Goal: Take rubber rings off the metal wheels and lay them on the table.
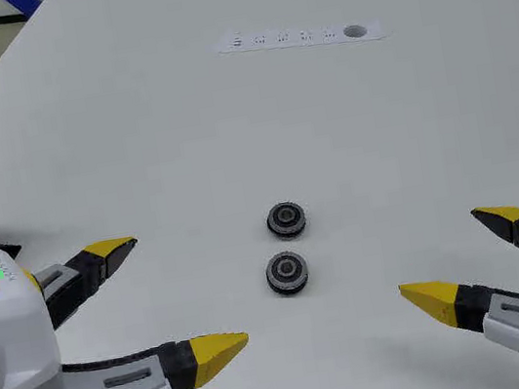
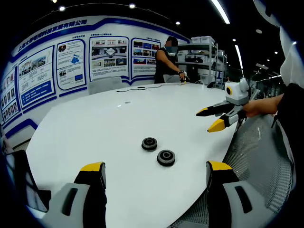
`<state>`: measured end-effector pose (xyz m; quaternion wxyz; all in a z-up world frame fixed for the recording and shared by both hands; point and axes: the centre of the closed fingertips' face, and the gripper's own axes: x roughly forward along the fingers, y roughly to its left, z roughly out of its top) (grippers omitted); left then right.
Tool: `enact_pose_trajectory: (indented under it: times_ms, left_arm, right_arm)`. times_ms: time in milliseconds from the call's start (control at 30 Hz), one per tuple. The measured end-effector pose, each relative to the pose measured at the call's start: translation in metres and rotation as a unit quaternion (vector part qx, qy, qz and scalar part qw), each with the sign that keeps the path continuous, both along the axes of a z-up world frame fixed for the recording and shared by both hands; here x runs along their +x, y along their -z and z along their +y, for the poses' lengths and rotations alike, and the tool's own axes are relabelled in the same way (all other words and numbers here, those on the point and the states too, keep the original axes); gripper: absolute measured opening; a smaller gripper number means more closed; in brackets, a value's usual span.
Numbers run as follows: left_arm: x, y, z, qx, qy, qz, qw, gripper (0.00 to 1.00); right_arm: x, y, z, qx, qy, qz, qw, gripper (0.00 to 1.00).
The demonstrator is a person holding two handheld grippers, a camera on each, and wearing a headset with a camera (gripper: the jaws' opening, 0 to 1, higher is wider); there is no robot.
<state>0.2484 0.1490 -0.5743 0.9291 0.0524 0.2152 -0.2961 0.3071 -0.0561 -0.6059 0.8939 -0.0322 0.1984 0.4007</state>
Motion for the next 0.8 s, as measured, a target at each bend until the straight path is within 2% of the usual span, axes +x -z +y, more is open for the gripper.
enact_pose_trajectory:
  times_ms: [367, 800]
  left_arm:
    - [0.007, 0.004, -0.005, 0.013, 0.017, 0.001, 0.9998, 0.88]
    - [0.026, 0.009, -0.014, 0.035, 0.044, -0.005, 0.9984, 0.81]
  right_arm:
    - [-0.003, 0.005, 0.002, -0.006, -0.006, 0.007, 0.9999, 0.73]
    - [-0.001, 0.007, -0.002, -0.004, 0.005, 0.013, 0.9999, 0.72]
